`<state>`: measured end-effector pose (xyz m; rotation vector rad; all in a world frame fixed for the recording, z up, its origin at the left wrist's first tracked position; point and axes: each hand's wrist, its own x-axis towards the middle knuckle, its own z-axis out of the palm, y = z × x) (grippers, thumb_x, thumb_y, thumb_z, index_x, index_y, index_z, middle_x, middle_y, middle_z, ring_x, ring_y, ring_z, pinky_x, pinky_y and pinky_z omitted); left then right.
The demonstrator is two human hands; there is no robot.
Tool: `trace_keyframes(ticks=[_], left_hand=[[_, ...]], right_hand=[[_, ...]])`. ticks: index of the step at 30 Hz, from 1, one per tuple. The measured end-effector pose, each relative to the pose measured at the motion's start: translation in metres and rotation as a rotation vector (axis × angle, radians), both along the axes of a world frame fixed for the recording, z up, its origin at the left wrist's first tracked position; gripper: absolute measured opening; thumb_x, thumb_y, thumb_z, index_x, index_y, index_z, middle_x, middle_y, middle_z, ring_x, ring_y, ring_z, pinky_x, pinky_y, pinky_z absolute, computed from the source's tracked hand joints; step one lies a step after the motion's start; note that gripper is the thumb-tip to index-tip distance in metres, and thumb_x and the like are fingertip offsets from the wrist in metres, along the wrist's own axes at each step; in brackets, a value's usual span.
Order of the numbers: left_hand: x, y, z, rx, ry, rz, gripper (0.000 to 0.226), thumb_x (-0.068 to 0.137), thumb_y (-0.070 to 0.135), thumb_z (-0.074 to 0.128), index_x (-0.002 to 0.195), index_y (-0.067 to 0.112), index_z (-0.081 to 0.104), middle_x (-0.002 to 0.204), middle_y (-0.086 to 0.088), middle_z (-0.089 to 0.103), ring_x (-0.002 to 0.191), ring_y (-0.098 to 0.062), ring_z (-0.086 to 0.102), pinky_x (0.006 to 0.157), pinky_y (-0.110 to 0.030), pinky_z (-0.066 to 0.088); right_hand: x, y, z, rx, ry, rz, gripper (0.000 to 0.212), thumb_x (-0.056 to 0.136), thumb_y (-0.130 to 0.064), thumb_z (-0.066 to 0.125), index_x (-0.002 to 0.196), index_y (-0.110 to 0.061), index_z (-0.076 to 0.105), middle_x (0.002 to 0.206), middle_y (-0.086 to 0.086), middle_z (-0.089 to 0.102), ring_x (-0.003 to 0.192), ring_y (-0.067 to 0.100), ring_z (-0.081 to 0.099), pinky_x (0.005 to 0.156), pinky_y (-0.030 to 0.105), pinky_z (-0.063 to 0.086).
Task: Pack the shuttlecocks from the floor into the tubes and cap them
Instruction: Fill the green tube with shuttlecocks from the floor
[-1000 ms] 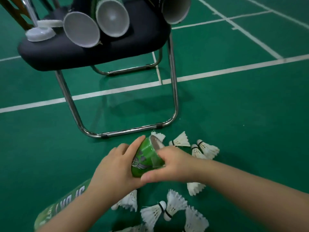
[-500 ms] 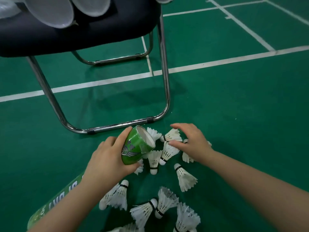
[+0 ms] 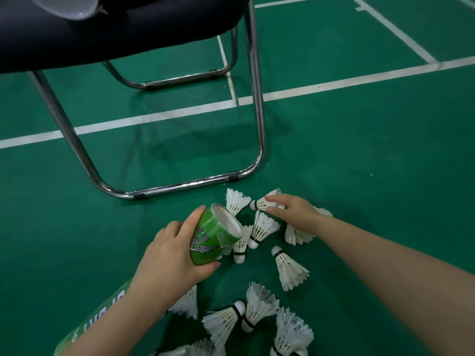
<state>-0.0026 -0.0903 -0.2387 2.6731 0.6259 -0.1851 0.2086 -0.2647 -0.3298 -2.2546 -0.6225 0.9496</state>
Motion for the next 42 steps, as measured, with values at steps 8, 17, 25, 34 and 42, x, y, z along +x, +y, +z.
trace_keyframes(ticks=[8,17,25,34,42], left_hand=[[0.003,-0.004,0.003,0.072,-0.014,-0.039,0.103,0.070,0.061,0.065,0.144,0.044,-0.004,0.114,0.006,0.045,0.105,-0.013,0.044,0.090,-0.026,0.042],[0.005,-0.017,0.011,0.061,-0.093,-0.038,0.102,0.067,0.061,0.067,0.145,0.042,0.004,0.111,0.006,0.047,0.101,-0.014,0.046,0.083,-0.026,0.042],[0.004,-0.018,0.018,0.073,-0.122,-0.069,0.101,0.062,0.059,0.069,0.143,0.042,0.011,0.107,0.003,0.052,0.095,-0.018,0.051,0.078,-0.030,0.046],[-0.013,-0.020,0.000,0.202,-0.085,-0.216,0.092,0.057,0.070,0.045,0.137,0.026,0.033,0.085,-0.003,0.060,0.068,-0.022,0.058,0.057,-0.035,0.052],[-0.014,-0.031,-0.010,0.141,0.029,-0.146,0.091,0.064,0.070,0.050,0.143,0.039,0.017,0.100,0.002,0.056,0.088,-0.019,0.056,0.075,-0.034,0.052]], right_hand=[[-0.036,-0.003,0.055,0.452,-0.282,-0.324,0.015,0.081,-0.016,0.069,0.076,-0.028,0.062,0.081,-0.017,0.061,0.077,-0.006,0.056,0.077,0.014,0.045],[-0.093,0.011,0.097,0.788,-0.305,-0.200,0.029,0.084,-0.017,0.060,0.089,-0.035,0.038,0.078,-0.018,0.052,0.074,-0.003,0.055,0.063,0.012,0.045],[-0.102,0.010,0.103,0.707,-0.011,-0.032,0.010,0.087,-0.038,0.043,0.087,-0.034,0.052,0.074,-0.010,0.060,0.071,0.007,0.056,0.066,0.031,0.047],[-0.107,0.005,0.097,0.304,-0.034,0.493,0.051,0.074,-0.056,0.059,0.113,-0.023,0.058,0.113,-0.004,0.060,0.101,0.008,0.044,0.096,0.019,0.022],[-0.102,-0.001,0.083,0.353,0.095,0.325,0.026,0.077,-0.046,0.068,0.087,-0.023,0.065,0.076,-0.011,0.060,0.073,0.006,0.056,0.070,0.022,0.046]])
